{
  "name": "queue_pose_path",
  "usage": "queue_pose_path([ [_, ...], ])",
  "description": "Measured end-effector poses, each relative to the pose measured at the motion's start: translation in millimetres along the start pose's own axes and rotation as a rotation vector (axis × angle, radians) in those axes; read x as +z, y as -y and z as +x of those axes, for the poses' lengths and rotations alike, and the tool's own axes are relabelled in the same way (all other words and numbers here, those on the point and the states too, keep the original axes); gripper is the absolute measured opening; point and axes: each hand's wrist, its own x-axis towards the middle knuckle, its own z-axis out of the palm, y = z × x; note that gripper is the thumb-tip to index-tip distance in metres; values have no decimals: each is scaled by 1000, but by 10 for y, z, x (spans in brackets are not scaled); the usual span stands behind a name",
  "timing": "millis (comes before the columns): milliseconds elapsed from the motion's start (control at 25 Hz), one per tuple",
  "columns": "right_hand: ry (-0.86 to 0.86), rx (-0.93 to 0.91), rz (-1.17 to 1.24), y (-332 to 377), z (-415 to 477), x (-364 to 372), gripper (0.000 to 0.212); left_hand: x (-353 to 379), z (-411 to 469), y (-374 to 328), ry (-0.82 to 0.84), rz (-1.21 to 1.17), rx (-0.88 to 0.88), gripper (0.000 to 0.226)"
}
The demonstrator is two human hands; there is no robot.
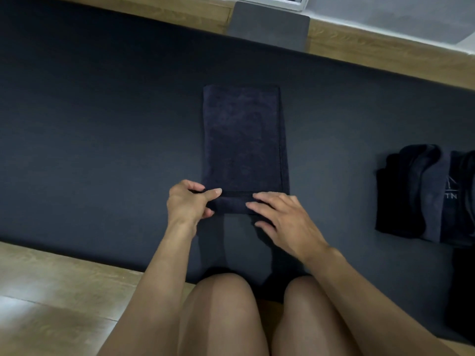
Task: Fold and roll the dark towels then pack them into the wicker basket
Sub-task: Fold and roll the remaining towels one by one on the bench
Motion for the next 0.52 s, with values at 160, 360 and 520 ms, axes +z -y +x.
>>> queue_pose_path([
  [160,6,84,84,-103,159,-28,29,-3,-129,87,-204,218,354,34],
  [360,184,105,221,-178,417,-180,19,63,-297,352,-166,895,1369,28],
  [520,189,124,154,-122,474,-235,17,12,-28,432,-114,1033,1356,38],
])
